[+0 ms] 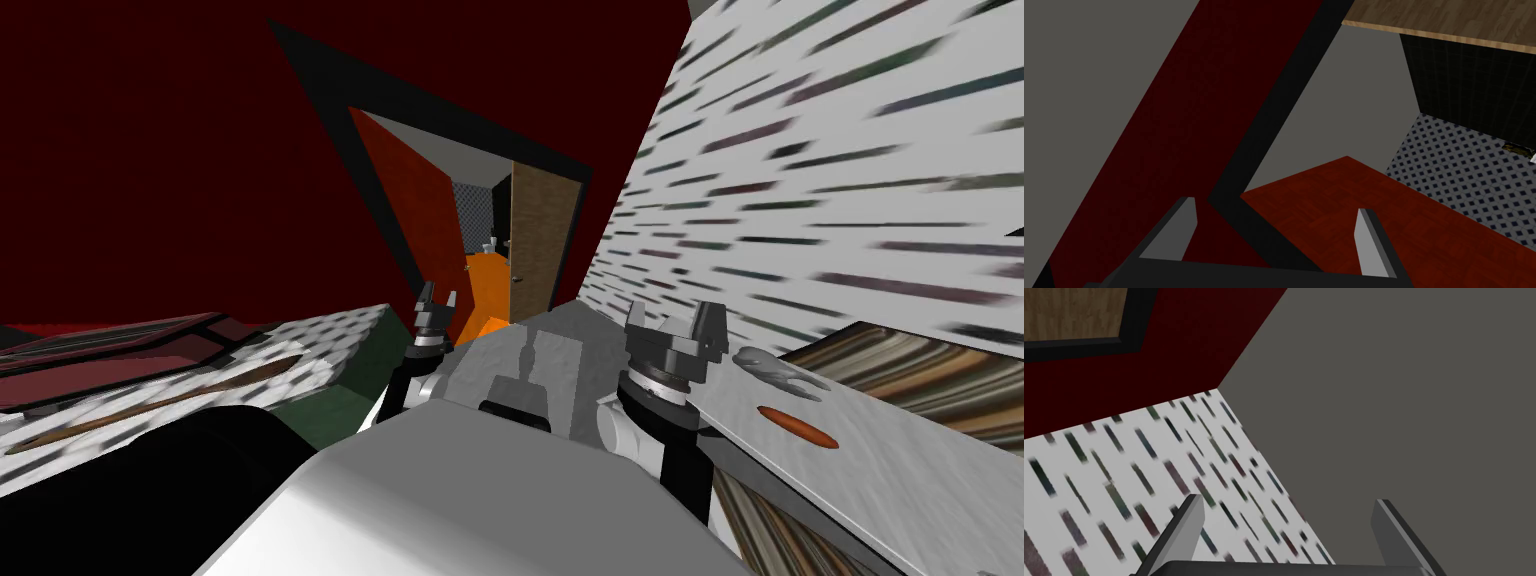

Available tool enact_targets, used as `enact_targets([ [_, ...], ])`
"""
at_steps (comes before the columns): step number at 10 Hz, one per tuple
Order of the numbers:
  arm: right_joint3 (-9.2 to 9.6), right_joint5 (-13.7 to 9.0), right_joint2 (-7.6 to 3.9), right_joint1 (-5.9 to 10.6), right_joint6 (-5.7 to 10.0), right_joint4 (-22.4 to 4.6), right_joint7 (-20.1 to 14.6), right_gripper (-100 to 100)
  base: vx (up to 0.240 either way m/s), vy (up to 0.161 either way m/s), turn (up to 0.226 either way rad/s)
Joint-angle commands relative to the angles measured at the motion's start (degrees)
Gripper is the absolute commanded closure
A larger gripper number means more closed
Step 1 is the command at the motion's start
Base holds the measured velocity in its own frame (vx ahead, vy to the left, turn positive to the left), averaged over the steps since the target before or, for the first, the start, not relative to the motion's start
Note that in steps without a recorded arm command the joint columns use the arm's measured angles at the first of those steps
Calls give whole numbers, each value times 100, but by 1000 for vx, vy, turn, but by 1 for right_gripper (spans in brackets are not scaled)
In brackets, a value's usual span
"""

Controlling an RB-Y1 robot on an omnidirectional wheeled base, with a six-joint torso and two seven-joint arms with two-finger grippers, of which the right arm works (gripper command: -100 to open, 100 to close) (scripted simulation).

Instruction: Push the door open

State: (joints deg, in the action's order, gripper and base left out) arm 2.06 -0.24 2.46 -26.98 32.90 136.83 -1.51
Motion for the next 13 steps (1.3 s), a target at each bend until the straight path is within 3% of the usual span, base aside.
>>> enact_targets([
  [1,88,-1,-87,70,24,-202,-12,-100,60,102,-5],
  [7,396,-3,-315,315,108,-907,-52,-100,182,-15,-8],
  [12,599,-5,-426,477,163,-1373,-79,-100,97,12,-7],
  [13,685,-6,-469,546,186,-1572,-91,-100,144,9,-10],
])
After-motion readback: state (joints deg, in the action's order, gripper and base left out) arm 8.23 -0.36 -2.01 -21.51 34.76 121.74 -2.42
